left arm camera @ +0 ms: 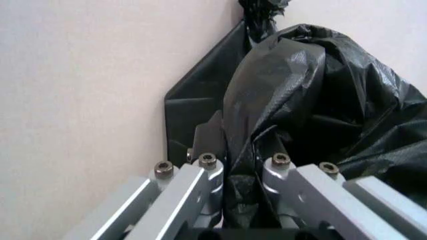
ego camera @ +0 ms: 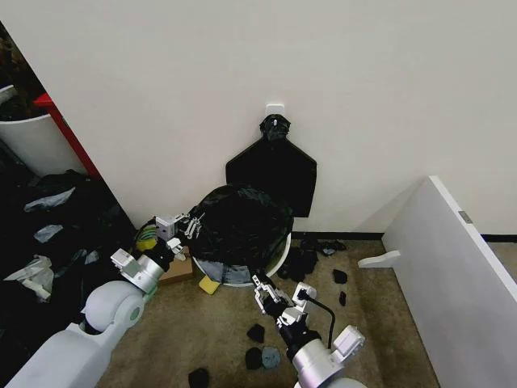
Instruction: Place the garbage bag over the trash bin.
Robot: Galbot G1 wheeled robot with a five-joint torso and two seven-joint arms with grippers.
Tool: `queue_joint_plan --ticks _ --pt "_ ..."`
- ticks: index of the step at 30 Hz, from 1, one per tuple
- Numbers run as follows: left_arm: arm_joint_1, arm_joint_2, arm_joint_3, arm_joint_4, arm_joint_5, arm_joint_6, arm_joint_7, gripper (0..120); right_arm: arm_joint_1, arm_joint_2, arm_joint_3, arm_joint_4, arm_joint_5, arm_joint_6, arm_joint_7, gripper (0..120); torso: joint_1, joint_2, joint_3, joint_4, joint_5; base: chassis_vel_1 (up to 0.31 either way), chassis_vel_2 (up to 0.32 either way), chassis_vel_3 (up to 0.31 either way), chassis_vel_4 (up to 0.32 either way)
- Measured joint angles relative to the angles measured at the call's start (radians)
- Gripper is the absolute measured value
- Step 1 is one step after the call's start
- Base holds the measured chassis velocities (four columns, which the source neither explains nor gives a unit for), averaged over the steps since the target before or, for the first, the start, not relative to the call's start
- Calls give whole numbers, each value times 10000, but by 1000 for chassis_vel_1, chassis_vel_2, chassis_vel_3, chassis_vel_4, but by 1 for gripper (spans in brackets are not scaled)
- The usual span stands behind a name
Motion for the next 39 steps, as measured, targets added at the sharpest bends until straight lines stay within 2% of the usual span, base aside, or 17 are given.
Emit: queue_joint_plan --ticks 6,17,26,32,33,34,36,39 --pt "12 0 -65 -47 -30 0 -31 5 -54 -113 -9 -212 -418 121 -279 0 0 0 0 0 1 0 0 0 0" --pt "71 31 -260 -264 -584 196 -164 5 -402 -583 58 -865 -1453 367 -592 0 0 0 0 0 0 0 0 0 0" --pt "73 -9 -241 -452 -954 376 -254 5 -478 -496 -162 -1360 -1987 334 -769 0 0 0 0 0 0 0 0 0 0" --pt "296 -9 -301 -796 -1478 597 -294 5 -258 -353 -104 -2400 -3374 750 -1313 0 0 0 1 -1 0 0 0 0 0" --pt "378 -12 -311 -896 -1499 628 -305 5 -104 -251 -13 -2891 -4086 1040 -1589 0 0 0 1 0 2 0 0 0 0" --pt "378 -12 -311 -896 -1499 628 -305 5 -104 -251 -13 -2891 -4086 1040 -1589 0 0 0 1 0 2 0 0 0 0" --pt "535 -7 -311 -1045 -1464 656 -315 5 226 -64 211 -3778 -5395 1501 -1913 0 0 0 1 0 -1 0 0 0 0" --pt "661 35 -311 -1155 -1371 669 -320 5 486 50 421 -4316 -6137 1789 -1996 0 0 0 1 1 0 0 0 0 0"
